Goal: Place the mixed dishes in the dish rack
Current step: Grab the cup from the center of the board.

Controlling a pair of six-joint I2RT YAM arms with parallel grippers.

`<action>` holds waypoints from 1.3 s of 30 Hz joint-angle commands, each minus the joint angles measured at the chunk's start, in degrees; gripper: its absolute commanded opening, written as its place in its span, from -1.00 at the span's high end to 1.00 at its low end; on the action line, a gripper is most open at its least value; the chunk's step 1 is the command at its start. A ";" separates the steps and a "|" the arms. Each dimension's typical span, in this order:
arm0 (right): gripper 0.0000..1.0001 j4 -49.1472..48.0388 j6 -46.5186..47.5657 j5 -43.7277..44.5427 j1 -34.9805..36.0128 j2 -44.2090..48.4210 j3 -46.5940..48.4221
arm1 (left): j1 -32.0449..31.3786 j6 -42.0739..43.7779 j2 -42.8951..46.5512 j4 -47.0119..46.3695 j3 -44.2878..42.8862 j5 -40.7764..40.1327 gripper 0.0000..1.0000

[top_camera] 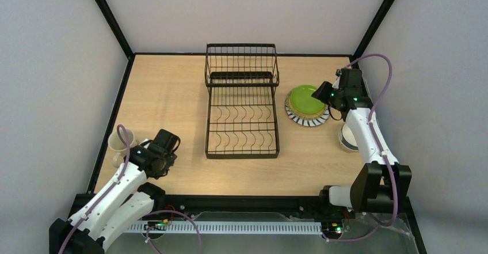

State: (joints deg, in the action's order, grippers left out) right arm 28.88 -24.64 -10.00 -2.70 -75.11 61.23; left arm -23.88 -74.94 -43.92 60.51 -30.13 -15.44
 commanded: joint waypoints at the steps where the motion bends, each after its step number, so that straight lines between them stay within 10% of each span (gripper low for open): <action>1: -0.91 -1.46 0.47 -0.63 0.24 1.19 -0.49 | -0.12 0.38 0.10 0.49 0.57 -0.97 0.41; 18: -0.90 -0.99 0.05 -1.26 0.24 2.24 0.12 | -0.48 3.48 2.78 2.66 -1.92 -0.96 0.96; 39: -0.90 -0.57 -0.13 -1.07 0.24 4.11 -0.23 | -9.35 6.68 -2.52 -4.15 -11.24 0.05 0.97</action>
State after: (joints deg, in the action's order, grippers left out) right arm 28.18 -24.86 -11.03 -2.70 -72.66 61.23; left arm -31.35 -68.34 -45.87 59.94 -38.20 -14.04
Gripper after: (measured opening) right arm 0.953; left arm 0.231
